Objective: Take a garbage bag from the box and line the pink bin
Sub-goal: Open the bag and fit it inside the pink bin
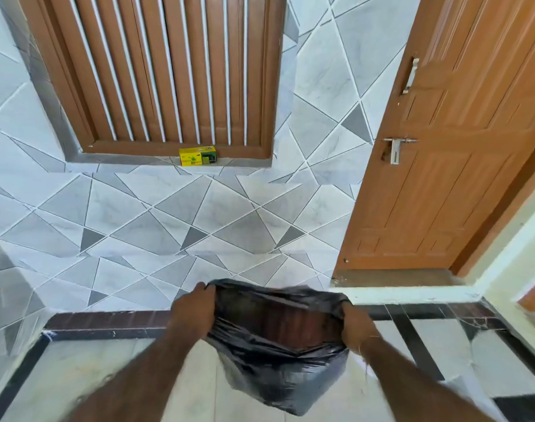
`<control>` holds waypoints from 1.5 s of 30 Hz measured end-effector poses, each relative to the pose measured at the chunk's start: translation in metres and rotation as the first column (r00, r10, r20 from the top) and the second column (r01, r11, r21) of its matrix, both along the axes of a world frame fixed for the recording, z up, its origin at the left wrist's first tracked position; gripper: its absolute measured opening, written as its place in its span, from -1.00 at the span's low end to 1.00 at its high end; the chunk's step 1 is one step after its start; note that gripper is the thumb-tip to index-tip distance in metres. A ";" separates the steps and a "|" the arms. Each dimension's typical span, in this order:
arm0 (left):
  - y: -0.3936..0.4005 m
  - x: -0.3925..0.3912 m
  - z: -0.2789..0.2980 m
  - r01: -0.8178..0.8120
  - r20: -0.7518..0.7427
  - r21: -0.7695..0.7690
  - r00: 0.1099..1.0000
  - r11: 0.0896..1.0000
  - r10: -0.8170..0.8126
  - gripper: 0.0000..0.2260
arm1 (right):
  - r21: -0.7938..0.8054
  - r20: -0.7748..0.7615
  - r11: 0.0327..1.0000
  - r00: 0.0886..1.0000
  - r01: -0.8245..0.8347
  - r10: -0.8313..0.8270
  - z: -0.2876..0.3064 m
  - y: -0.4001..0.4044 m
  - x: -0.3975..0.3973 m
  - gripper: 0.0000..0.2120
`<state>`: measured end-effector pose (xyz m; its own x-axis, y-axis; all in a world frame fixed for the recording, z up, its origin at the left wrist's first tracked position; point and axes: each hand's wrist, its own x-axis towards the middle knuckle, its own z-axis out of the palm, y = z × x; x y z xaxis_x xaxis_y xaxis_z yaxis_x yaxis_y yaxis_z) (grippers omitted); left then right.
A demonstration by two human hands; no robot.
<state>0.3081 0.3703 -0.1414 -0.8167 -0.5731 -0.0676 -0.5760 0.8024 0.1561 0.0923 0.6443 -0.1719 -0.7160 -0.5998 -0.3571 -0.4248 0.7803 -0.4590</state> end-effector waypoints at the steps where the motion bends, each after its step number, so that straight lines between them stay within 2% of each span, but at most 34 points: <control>1: -0.001 -0.005 0.003 -0.043 -0.036 0.004 0.998 0.999 0.043 -0.66 | 0.090 -0.229 0.985 0.965 0.149 -0.125 -0.005 0.004 0.012 -0.51; 2: -0.003 -0.011 0.006 -0.091 -0.065 0.018 0.994 0.996 0.092 -0.65 | 0.058 -0.296 0.977 0.938 0.206 -0.181 0.006 0.011 0.025 -0.47; 3: -0.004 -0.015 0.010 -0.127 -0.049 0.052 0.990 0.991 0.130 -0.63 | 0.014 -0.282 0.981 0.942 0.192 -0.180 0.013 0.007 0.029 -0.46; 4: -0.005 -0.019 0.012 -0.169 -0.044 0.112 0.984 0.979 0.175 -0.61 | -0.026 -0.266 0.980 0.944 0.196 -0.196 0.023 0.000 0.021 -0.47; 6: -0.003 -0.028 0.023 -0.259 -0.065 0.243 0.957 0.935 0.282 -0.57 | -0.086 -0.337 0.975 0.915 0.206 -0.223 0.038 -0.007 0.017 -0.51; 7: -0.001 -0.034 0.028 -0.277 -0.122 0.281 0.939 0.919 0.320 -0.56 | -0.139 -0.387 0.965 0.885 0.222 -0.259 0.038 -0.008 0.015 -0.56; 10: 0.014 -0.034 0.029 -0.325 -0.372 0.237 0.840 0.916 0.395 -0.64 | -0.283 -0.428 0.937 0.848 0.203 -0.313 0.031 0.001 0.025 -0.62; 11: 0.017 -0.029 0.018 -0.322 -0.377 0.128 0.859 0.938 0.346 -0.70 | -0.202 -0.396 0.958 0.877 0.205 -0.272 0.023 0.006 0.024 -0.60; 12: 0.022 -0.021 0.003 -0.225 -0.267 0.037 0.937 0.974 0.227 -0.75 | -0.087 -0.314 0.972 0.920 0.217 -0.233 0.010 0.015 0.025 -0.58; 14: 0.022 -0.004 -0.038 -0.091 0.034 0.099 0.996 0.991 0.088 -0.67 | 0.098 -0.147 0.959 0.957 0.267 -0.252 -0.017 0.033 0.027 -0.60; 15: 0.020 -0.003 -0.053 -0.107 0.096 0.159 0.991 0.981 0.093 -0.61 | 0.119 -0.148 0.951 0.952 0.285 -0.267 -0.027 0.041 0.026 -0.60; 16: 0.018 -0.001 -0.057 -0.124 0.101 0.182 0.989 0.976 0.107 -0.59 | 0.099 -0.168 0.951 0.947 0.293 -0.274 -0.030 0.046 0.025 -0.61; 18: 0.024 -0.009 -0.053 -0.157 0.019 0.127 0.988 0.979 0.156 -0.61 | 0.015 -0.155 0.945 0.935 0.326 -0.320 -0.034 0.052 0.016 -0.60; 20: 0.034 -0.023 -0.052 -0.151 0.006 0.145 0.988 0.978 0.151 -0.61 | -0.022 -0.135 0.940 0.931 0.339 -0.339 -0.037 0.057 0.004 -0.56; 23: 0.053 -0.041 -0.048 -0.217 -0.054 0.223 0.971 0.950 0.234 -0.64 | -0.085 -0.100 0.925 0.920 0.371 -0.378 -0.039 0.061 -0.012 -0.52; 24: 0.055 -0.045 -0.051 -0.193 -0.054 0.218 0.976 0.957 0.210 -0.65 | -0.082 -0.089 0.936 0.933 0.341 -0.348 -0.039 0.060 -0.015 -0.53; 26: 0.061 -0.054 -0.049 -0.251 -0.111 0.207 0.954 0.946 0.277 -0.67 | -0.070 -0.051 0.948 0.948 0.312 -0.316 -0.040 0.058 -0.024 -0.58; 27: 0.059 -0.058 -0.052 -0.280 -0.115 0.193 0.946 0.941 0.305 -0.66 | -0.054 -0.078 0.952 0.950 0.300 -0.303 -0.041 0.056 -0.029 -0.57; 29: 0.060 -0.059 -0.053 -0.194 -0.078 0.210 0.974 0.958 0.215 -0.64 | 0.014 -0.151 0.983 0.972 0.182 -0.178 -0.040 0.051 -0.037 -0.60; 31: 0.050 -0.058 -0.059 -0.246 -0.027 0.209 0.966 0.946 0.257 -0.67 | 0.079 -0.222 0.990 0.970 0.116 -0.096 -0.040 0.039 -0.046 -0.63; 34: 0.034 -0.058 -0.071 -0.257 0.091 0.188 0.966 0.948 0.244 -0.71 | 0.196 -0.197 0.979 0.980 0.051 -0.012 -0.037 0.017 -0.059 -0.67; 36: 0.012 -0.064 -0.074 -0.286 0.096 0.205 0.958 0.936 0.271 -0.70 | 0.266 -0.157 0.963 0.988 0.048 -0.006 -0.034 -0.001 -0.069 -0.67; 39: -0.029 -0.086 -0.072 -0.379 -0.033 0.322 0.911 0.868 0.411 -0.57 | 0.154 -0.152 0.977 0.981 0.144 -0.120 -0.030 -0.028 -0.087 -0.64; 42: -0.059 -0.114 -0.053 -0.445 -0.221 0.407 0.800 0.798 0.558 -0.61 | -0.051 -0.252 0.980 0.947 0.194 -0.201 -0.021 -0.056 -0.104 -0.56; 45: -0.073 -0.127 -0.047 -0.367 -0.311 0.272 0.841 0.890 0.442 -0.66 | -0.149 -0.343 0.972 0.912 0.184 -0.226 -0.017 -0.075 -0.109 -0.45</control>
